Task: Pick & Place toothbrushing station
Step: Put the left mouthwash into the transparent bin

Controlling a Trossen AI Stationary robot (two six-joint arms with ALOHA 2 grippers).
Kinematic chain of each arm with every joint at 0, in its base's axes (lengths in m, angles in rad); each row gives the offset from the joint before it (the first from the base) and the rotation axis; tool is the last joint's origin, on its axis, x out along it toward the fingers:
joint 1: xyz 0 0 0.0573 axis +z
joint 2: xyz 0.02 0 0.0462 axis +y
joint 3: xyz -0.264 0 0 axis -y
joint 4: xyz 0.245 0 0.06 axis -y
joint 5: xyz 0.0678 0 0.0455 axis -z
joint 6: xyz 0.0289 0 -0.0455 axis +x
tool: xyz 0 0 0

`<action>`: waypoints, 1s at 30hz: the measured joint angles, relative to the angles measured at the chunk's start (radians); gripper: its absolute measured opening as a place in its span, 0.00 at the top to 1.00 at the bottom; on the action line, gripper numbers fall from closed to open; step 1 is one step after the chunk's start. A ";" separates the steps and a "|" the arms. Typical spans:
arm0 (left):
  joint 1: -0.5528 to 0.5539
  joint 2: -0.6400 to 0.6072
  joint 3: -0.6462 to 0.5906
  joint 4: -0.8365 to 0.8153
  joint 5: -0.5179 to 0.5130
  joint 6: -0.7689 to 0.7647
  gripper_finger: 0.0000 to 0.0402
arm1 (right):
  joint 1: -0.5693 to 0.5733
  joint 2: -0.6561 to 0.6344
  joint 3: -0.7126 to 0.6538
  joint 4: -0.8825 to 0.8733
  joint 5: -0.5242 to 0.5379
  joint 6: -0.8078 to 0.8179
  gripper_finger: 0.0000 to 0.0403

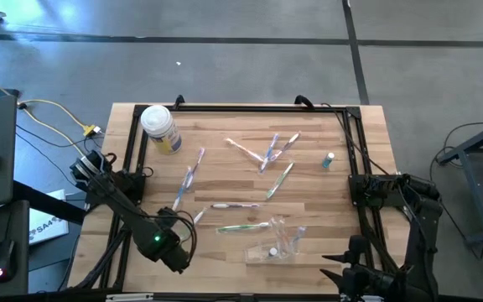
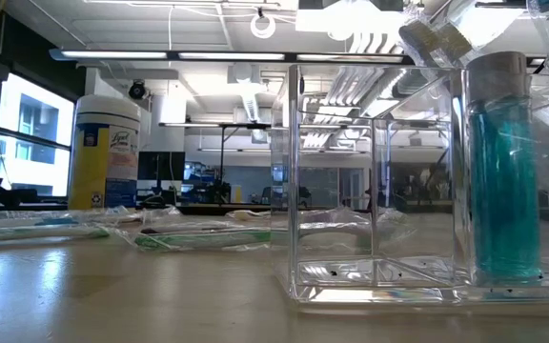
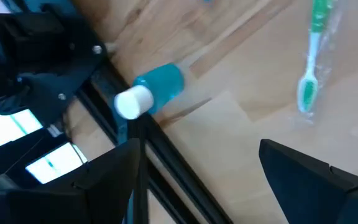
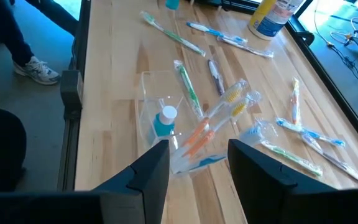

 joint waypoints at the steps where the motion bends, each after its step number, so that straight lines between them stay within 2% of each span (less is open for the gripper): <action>1: 0.000 -0.001 -0.003 0.001 -0.001 -0.002 0.19 | 0.000 0.000 0.000 0.000 0.000 0.000 0.61; 8: 0.000 -0.048 -0.019 0.006 -0.043 0.022 0.19 | 0.000 0.000 0.000 0.002 0.000 0.000 0.61; 16: -0.009 -0.210 -0.179 0.016 -0.022 -0.047 0.19 | 0.001 0.000 0.000 0.005 -0.004 0.000 0.61; 22: -0.006 -0.308 -0.282 0.167 -0.079 -0.038 0.19 | 0.001 0.000 0.000 0.006 -0.004 -0.001 0.61; 30: -0.007 -0.378 -0.412 0.189 -0.013 -0.061 0.19 | 0.000 0.000 0.000 0.007 -0.001 -0.002 0.61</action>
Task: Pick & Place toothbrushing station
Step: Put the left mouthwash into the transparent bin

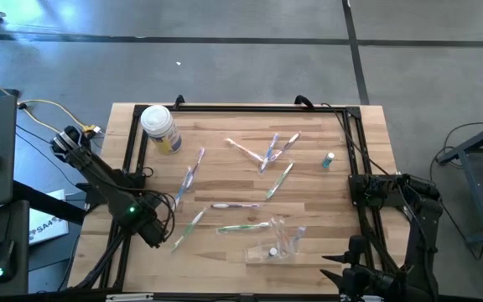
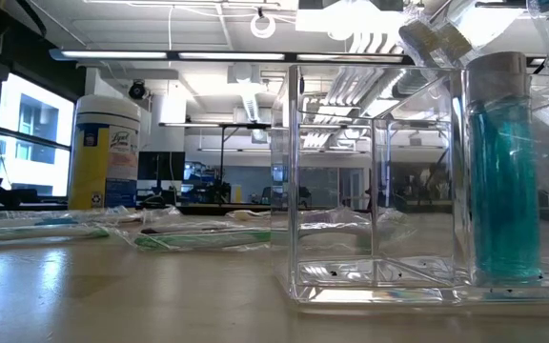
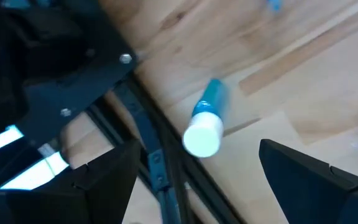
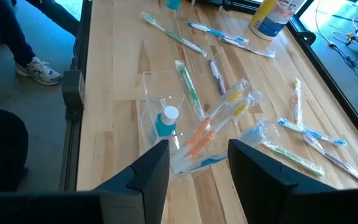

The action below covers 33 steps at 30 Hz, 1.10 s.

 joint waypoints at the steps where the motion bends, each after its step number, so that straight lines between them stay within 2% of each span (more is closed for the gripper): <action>1: -0.001 -0.010 -0.014 0.028 -0.001 0.001 0.19 | 0.000 0.000 0.000 0.000 0.000 0.000 0.61; 5: -0.001 -0.035 -0.053 0.113 -0.015 0.023 0.19 | 0.000 0.000 0.000 0.000 -0.002 0.001 0.61; 9: -0.001 -0.032 -0.065 0.121 -0.015 0.036 0.19 | 0.000 0.000 0.000 0.001 -0.003 0.001 0.61; 16: 0.001 -0.031 -0.130 0.139 -0.003 -0.011 0.19 | 0.000 0.000 0.000 0.000 -0.003 0.001 0.61; 23: 0.001 -0.031 -0.212 0.264 0.006 -0.040 0.19 | 0.000 0.000 0.000 0.000 -0.003 0.001 0.61; 33: 0.001 -0.031 -0.295 0.355 0.066 -0.065 0.21 | 0.000 0.000 0.000 0.000 -0.003 -0.001 0.61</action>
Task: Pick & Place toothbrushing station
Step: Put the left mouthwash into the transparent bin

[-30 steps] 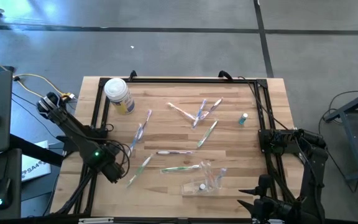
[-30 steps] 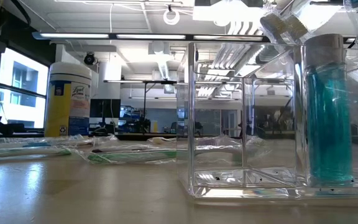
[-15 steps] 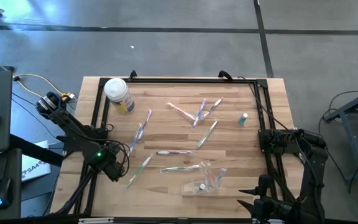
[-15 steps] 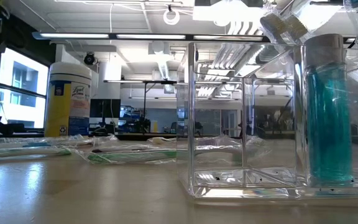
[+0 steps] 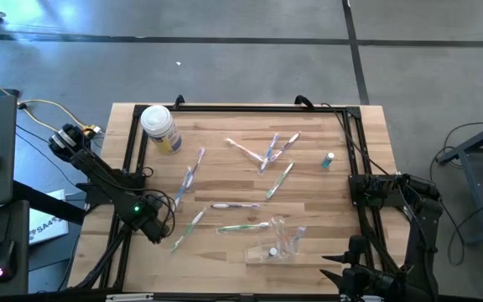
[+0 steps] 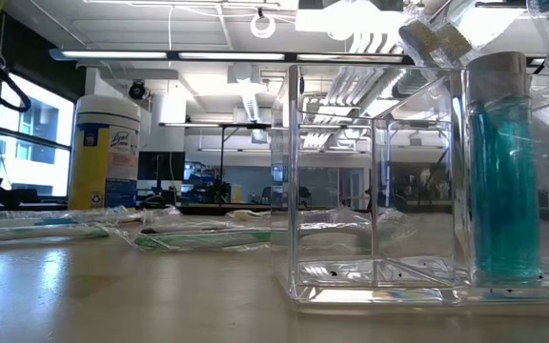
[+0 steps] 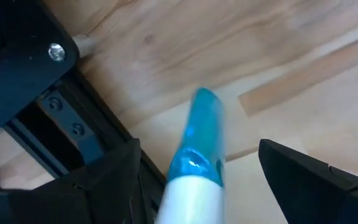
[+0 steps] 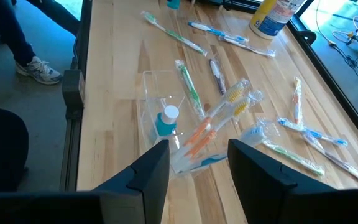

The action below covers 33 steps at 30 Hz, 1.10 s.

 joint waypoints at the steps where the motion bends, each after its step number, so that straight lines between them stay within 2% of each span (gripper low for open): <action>1: 0.000 0.000 -0.006 0.001 0.000 -0.002 0.23 | 0.000 0.000 0.000 0.000 0.000 -0.001 0.61; 19: 0.000 0.000 -0.022 0.042 -0.010 0.005 0.63 | 0.000 0.000 0.000 0.000 0.000 -0.005 0.61; 24: 0.000 0.000 -0.020 0.107 -0.021 0.050 0.80 | 0.000 0.000 0.000 0.000 0.000 -0.005 0.61; 33: 0.000 0.000 -0.018 0.125 -0.019 0.094 0.81 | 0.000 0.000 0.000 -0.001 0.001 -0.005 0.61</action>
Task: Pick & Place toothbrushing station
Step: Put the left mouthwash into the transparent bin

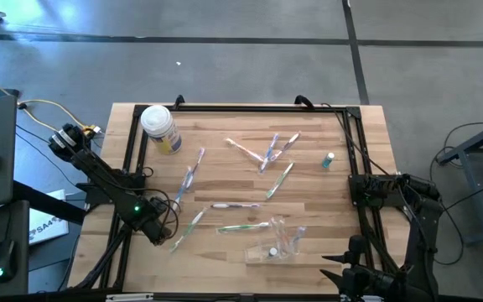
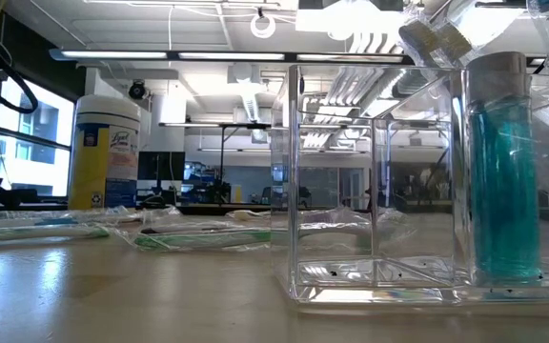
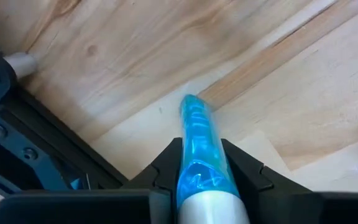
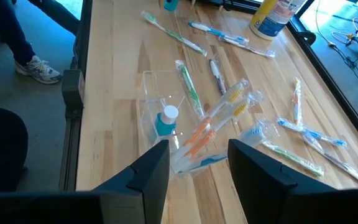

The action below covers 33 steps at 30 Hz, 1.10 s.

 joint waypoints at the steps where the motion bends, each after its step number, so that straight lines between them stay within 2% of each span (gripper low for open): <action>1: 0.000 0.000 0.000 0.005 0.001 0.000 0.81 | 0.000 0.000 0.000 0.000 0.002 0.000 0.61; 6: 0.000 0.000 0.031 0.044 -0.003 0.042 0.81 | 0.000 0.000 0.000 0.000 0.003 -0.020 0.61; 12: 0.000 0.000 0.200 -0.062 -0.095 0.116 0.81 | 0.000 0.000 0.000 0.000 0.025 -0.026 0.61; 15: 0.000 0.000 0.311 -0.098 -0.185 0.180 0.81 | 0.000 0.000 0.000 0.000 0.028 -0.026 0.61; 20: 0.014 0.026 0.493 -0.089 -0.420 0.277 0.81 | 0.000 0.000 0.000 0.000 0.028 -0.026 0.61; 22: 0.046 0.070 0.566 -0.074 -0.461 0.333 0.81 | 0.000 0.000 0.000 0.000 0.029 -0.026 0.61; 26: 0.121 0.190 0.707 -0.018 -0.469 0.511 0.81 | 0.000 0.000 0.000 0.000 0.029 -0.026 0.61; 33: 0.244 0.427 1.003 0.027 -0.346 0.829 0.81 | 0.000 0.000 0.000 0.000 0.026 -0.026 0.61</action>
